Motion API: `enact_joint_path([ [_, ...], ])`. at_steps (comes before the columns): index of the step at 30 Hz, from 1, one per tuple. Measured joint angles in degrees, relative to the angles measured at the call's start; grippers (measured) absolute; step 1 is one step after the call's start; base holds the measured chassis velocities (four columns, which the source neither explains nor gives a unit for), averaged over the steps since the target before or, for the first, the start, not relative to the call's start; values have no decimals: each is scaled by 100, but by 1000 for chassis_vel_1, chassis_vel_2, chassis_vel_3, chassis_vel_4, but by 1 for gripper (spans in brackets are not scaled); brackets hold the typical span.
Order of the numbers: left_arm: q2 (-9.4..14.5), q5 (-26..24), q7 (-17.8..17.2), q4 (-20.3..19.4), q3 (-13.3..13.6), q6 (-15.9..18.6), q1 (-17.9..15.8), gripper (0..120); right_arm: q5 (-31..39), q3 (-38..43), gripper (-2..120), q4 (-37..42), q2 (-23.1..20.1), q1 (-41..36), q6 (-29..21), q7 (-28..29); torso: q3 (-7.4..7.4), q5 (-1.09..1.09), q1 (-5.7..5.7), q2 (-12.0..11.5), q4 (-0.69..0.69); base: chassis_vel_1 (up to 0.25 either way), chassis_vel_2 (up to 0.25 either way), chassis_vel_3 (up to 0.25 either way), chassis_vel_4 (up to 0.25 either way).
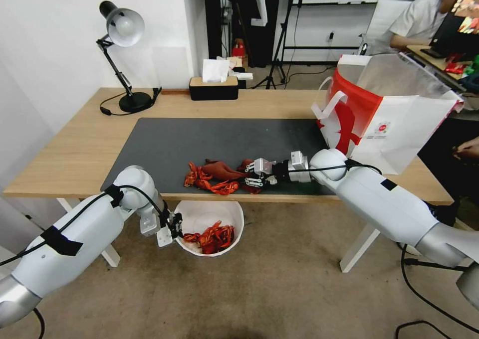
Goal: Sweep shrimp from table into container with towel, then put container into takeout bag.
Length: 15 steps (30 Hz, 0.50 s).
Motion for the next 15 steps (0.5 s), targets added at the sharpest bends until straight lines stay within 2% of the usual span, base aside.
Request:
enact_joint_path([
  [15,-54,-8,5,95,44,4,-54,0,10,16,10,176,-67,-164,79,-136,-1,0,0,0,0,0,0,0,0],
])
